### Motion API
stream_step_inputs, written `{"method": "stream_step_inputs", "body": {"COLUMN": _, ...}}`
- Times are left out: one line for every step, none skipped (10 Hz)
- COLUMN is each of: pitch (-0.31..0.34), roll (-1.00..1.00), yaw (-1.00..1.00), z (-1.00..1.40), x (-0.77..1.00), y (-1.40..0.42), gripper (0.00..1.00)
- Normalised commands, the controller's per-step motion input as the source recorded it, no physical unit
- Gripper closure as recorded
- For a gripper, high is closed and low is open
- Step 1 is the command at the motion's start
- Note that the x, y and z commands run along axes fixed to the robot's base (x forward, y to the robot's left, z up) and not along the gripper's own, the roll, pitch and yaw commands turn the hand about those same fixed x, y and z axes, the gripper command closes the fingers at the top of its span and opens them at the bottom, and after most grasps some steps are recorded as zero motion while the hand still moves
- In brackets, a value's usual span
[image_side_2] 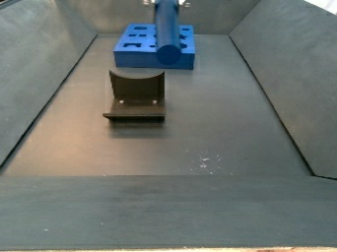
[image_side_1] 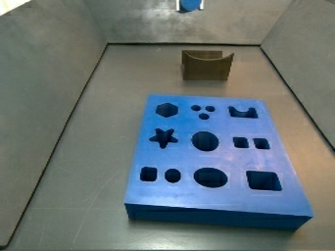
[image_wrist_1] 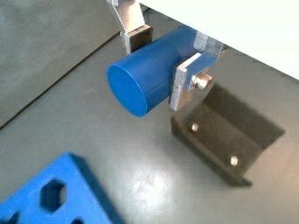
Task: Pick up the round object. Move up. Place the round object on the fixture. Regrasp the round object. Move to above the board. Insert the round object.
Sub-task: Place the round object on the fixture.
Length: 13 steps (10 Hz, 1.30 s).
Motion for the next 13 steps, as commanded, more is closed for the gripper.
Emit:
{"method": "stream_step_inputs", "body": {"pitch": 0.12, "roll": -1.0, "yaw": -0.07, "z": 0.0, "x": 0.83, "y": 0.01, "gripper": 1.0}}
{"method": "stream_step_inputs", "body": {"pitch": 0.123, "roll": -1.0, "yaw": -0.07, "z": -0.01, "x": 0.76, "y": 0.02, "gripper": 1.0}}
{"method": "stream_step_inputs", "body": {"pitch": 0.125, "roll": -1.0, "yaw": -0.09, "z": -0.01, "x": 0.63, "y": 0.03, "gripper": 1.0}}
{"method": "stream_step_inputs", "body": {"pitch": 0.13, "roll": -1.0, "yaw": -0.11, "z": -0.01, "x": 0.53, "y": 0.03, "gripper": 1.0}}
{"method": "stream_step_inputs", "body": {"pitch": 0.132, "roll": -1.0, "yaw": -0.12, "z": -0.01, "x": 0.43, "y": 0.04, "gripper": 1.0}}
{"method": "stream_step_inputs", "body": {"pitch": 0.134, "roll": -1.0, "yaw": -0.14, "z": -0.01, "x": 0.34, "y": 0.04, "gripper": 1.0}}
{"method": "stream_step_inputs", "body": {"pitch": 0.137, "roll": -1.0, "yaw": -0.18, "z": -0.01, "x": 0.22, "y": 0.04, "gripper": 1.0}}
{"method": "stream_step_inputs", "body": {"pitch": 0.134, "roll": -0.99, "yaw": -0.21, "z": -0.02, "x": 0.13, "y": 0.04, "gripper": 1.0}}
{"method": "stream_step_inputs", "body": {"pitch": 0.109, "roll": -0.87, "yaw": -0.21, "z": -0.01, "x": 0.08, "y": 0.04, "gripper": 1.0}}
{"method": "stream_step_inputs", "body": {"pitch": 0.027, "roll": -0.56, "yaw": -0.2, "z": -0.01, "x": 0.05, "y": 0.04, "gripper": 1.0}}
{"method": "stream_step_inputs", "body": {"pitch": 0.004, "roll": -0.43, "yaw": -0.2, "z": -0.01, "x": 0.05, "y": 0.04, "gripper": 1.0}}
{"method": "stream_step_inputs", "body": {"pitch": -0.023, "roll": -0.23, "yaw": -0.17, "z": -0.01, "x": 0.06, "y": 0.03, "gripper": 1.0}}
{"method": "stream_step_inputs", "body": {"pitch": -0.017, "roll": -0.16, "yaw": -0.14, "z": -1.0, "x": 0.09, "y": 0.12, "gripper": 1.0}}
